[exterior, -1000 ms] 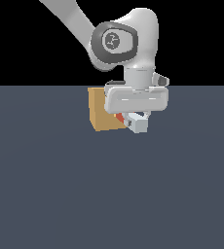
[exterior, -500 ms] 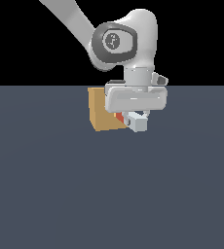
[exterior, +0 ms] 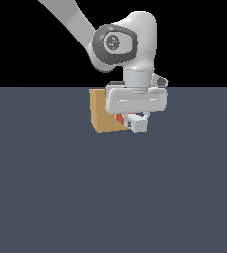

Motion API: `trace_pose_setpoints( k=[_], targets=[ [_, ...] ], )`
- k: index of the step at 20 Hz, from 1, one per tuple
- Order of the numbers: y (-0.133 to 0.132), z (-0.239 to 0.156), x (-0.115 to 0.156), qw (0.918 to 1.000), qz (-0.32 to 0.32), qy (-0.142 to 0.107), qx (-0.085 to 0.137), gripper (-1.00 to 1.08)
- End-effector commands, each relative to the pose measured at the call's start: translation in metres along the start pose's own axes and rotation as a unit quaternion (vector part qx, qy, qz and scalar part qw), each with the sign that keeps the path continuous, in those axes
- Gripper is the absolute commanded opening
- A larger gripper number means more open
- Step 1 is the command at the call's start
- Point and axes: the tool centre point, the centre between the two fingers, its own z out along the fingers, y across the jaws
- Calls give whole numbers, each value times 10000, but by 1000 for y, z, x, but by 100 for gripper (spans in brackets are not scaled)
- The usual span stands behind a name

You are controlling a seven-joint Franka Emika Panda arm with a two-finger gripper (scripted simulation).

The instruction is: Insert the peg into the horizontal hole in a box.

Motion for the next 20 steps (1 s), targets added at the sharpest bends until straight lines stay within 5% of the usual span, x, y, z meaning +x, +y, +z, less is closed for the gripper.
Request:
trace_pose_setpoints(
  k=[1, 11, 20],
  targets=[
    [1, -2, 13, 10000, -11, 0, -19, -100],
    [1, -4, 86, 10000, -12, -2, -32, -100],
    [3, -4, 91, 10000, -12, -2, -36, -100]
  ],
)
